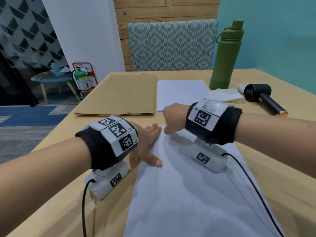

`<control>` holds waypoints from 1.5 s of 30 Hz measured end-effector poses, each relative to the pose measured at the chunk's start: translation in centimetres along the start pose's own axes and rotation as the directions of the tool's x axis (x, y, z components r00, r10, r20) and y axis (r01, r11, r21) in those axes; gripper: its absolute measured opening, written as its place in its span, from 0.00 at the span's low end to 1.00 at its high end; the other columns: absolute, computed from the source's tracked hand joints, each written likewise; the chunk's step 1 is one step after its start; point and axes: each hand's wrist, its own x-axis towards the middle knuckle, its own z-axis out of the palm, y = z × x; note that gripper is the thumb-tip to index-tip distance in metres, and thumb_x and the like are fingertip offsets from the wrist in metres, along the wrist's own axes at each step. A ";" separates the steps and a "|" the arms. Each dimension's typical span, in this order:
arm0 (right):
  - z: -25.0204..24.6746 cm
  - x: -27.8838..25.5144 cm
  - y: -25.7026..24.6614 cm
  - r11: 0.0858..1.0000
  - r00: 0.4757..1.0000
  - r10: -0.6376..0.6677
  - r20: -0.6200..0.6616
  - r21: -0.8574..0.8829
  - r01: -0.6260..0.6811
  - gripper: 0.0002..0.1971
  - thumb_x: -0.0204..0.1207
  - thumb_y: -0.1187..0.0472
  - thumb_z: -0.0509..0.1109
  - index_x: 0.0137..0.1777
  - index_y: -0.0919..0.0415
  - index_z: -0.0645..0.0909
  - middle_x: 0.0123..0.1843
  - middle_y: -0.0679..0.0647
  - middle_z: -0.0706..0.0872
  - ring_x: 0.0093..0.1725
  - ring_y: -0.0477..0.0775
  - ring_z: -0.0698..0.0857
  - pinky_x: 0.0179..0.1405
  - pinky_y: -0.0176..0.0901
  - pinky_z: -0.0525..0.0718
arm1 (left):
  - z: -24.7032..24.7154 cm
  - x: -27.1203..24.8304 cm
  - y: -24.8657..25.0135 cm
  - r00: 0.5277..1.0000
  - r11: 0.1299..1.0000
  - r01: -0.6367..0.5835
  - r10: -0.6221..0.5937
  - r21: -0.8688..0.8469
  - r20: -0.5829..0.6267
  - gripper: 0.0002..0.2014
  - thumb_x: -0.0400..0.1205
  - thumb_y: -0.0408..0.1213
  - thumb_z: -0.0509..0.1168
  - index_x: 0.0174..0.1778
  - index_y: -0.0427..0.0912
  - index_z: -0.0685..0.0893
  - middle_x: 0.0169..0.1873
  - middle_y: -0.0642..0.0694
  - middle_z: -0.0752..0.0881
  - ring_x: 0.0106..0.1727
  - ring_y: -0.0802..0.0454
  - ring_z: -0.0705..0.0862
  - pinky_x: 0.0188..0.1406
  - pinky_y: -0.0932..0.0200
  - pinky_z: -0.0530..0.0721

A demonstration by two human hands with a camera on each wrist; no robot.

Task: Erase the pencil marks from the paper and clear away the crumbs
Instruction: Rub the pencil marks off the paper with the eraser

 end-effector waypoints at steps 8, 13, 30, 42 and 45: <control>-0.1 -0.3 0.9 0.998 0.998 0.056 0.030 -0.002 -0.056 0.17 0.78 0.61 0.63 0.28 0.62 0.65 0.27 0.52 0.69 0.25 0.48 0.67 0.21 0.34 0.64 | -0.3 -0.1 0.0 0.999 0.999 0.021 -0.022 0.028 0.026 0.54 0.76 0.65 0.60 0.80 0.47 0.27 0.82 0.52 0.31 0.84 0.49 0.43 0.81 0.47 0.46; 0.4 0.3 -0.7 0.996 0.999 -0.035 0.025 0.078 0.033 0.20 0.78 0.59 0.66 0.26 0.61 0.66 0.25 0.51 0.69 0.24 0.47 0.67 0.21 0.34 0.64 | -0.4 -0.2 0.2 1.000 1.000 0.018 -0.018 0.026 0.013 0.53 0.76 0.64 0.61 0.80 0.50 0.27 0.83 0.53 0.38 0.83 0.45 0.52 0.77 0.48 0.57; 0.9 -0.7 3.8 0.966 0.994 -0.026 0.110 0.257 -0.003 0.09 0.75 0.59 0.66 0.41 0.66 0.82 0.30 0.55 0.83 0.22 0.49 0.75 0.27 0.35 0.74 | -0.4 0.5 0.7 0.988 0.982 -0.106 0.087 -0.155 -0.128 0.43 0.80 0.60 0.60 0.83 0.41 0.49 0.84 0.49 0.47 0.83 0.51 0.54 0.81 0.50 0.55; 2.0 -1.1 3.4 0.942 0.959 -0.279 -0.057 0.178 0.284 0.11 0.77 0.60 0.65 0.51 0.64 0.87 0.41 0.57 0.81 0.41 0.52 0.75 0.39 0.42 0.75 | 0.0 2.0 0.2 0.986 0.982 -0.127 0.110 -0.137 -0.127 0.48 0.76 0.62 0.63 0.83 0.45 0.44 0.82 0.52 0.51 0.81 0.49 0.60 0.79 0.49 0.60; 1.8 -1.7 3.8 0.921 0.938 -0.347 -0.018 0.182 0.345 0.10 0.76 0.58 0.68 0.50 0.62 0.88 0.39 0.52 0.80 0.41 0.49 0.75 0.37 0.37 0.74 | 0.1 2.3 0.1 0.988 0.984 -0.126 0.113 -0.124 -0.106 0.49 0.76 0.63 0.62 0.84 0.47 0.42 0.83 0.55 0.47 0.82 0.49 0.58 0.80 0.46 0.59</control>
